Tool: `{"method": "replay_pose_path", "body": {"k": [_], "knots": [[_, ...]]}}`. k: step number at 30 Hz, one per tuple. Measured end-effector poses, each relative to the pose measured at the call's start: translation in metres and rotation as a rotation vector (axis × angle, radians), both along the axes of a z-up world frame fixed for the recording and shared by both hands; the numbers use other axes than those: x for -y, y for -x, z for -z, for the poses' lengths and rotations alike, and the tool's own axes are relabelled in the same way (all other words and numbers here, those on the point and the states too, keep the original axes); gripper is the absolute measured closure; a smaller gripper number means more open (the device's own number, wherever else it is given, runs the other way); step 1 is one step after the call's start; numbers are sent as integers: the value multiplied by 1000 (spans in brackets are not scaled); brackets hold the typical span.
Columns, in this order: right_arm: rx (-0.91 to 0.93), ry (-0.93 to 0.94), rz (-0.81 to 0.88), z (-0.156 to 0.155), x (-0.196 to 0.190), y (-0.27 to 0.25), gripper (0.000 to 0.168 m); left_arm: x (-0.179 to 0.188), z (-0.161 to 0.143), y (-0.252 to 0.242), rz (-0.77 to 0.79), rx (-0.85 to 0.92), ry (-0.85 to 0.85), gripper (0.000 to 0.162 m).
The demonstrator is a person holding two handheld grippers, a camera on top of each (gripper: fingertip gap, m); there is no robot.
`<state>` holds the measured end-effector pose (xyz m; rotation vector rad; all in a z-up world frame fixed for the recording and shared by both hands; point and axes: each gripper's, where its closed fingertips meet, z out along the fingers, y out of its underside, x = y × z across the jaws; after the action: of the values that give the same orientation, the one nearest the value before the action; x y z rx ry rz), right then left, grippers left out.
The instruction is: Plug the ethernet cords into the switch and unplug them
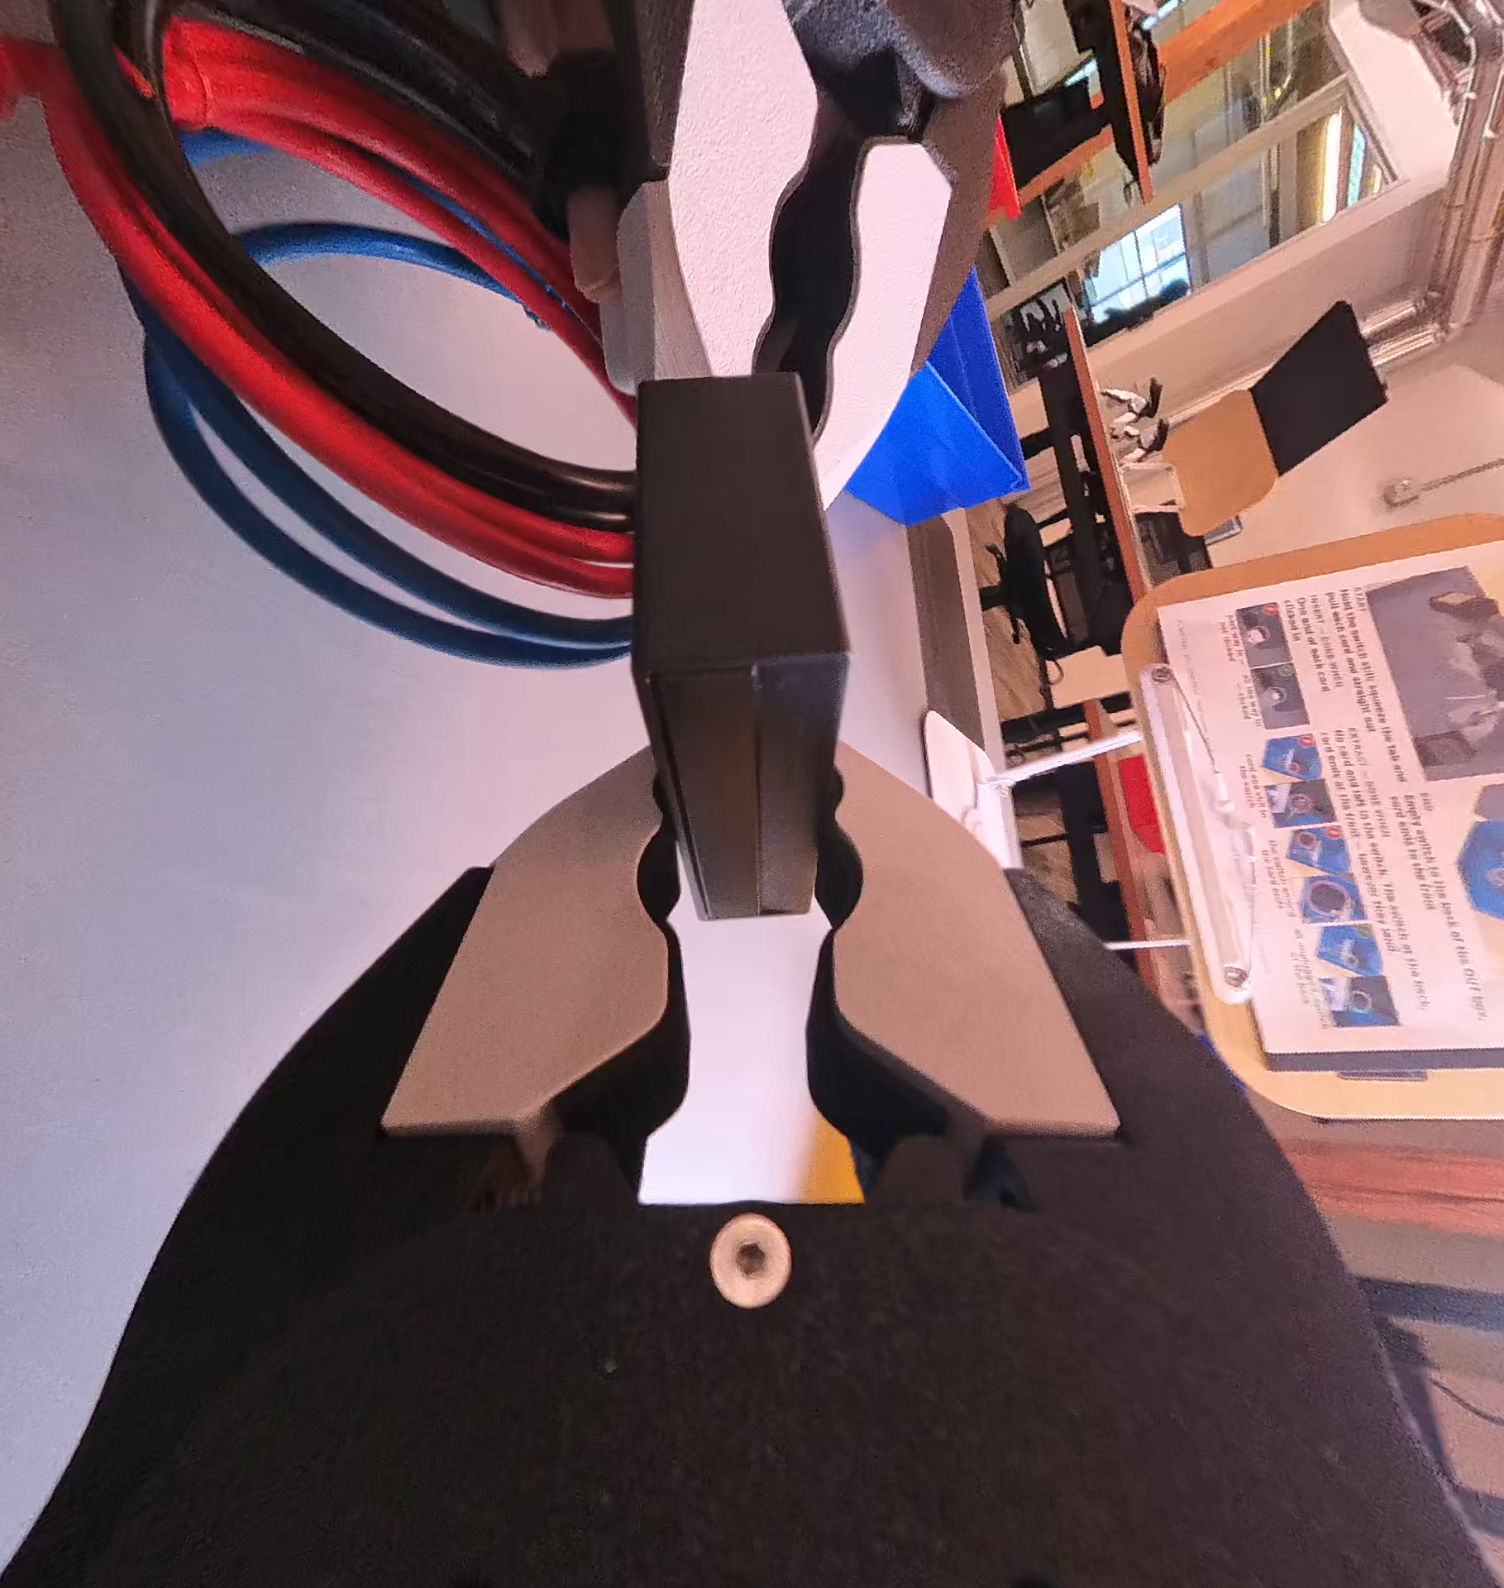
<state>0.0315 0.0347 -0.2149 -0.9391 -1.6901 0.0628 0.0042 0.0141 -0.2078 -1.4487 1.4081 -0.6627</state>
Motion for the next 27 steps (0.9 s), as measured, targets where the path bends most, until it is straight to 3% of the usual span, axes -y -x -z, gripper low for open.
{"method": "replay_pose_path", "body": {"k": [3,27], "knots": [[-75,63,-37,-5,4,3,140,3,-11,0,10,37,-17,150],[-60,59,-33,-3,6,3,141,6,-9,-1,13,1,-134,151]]}}
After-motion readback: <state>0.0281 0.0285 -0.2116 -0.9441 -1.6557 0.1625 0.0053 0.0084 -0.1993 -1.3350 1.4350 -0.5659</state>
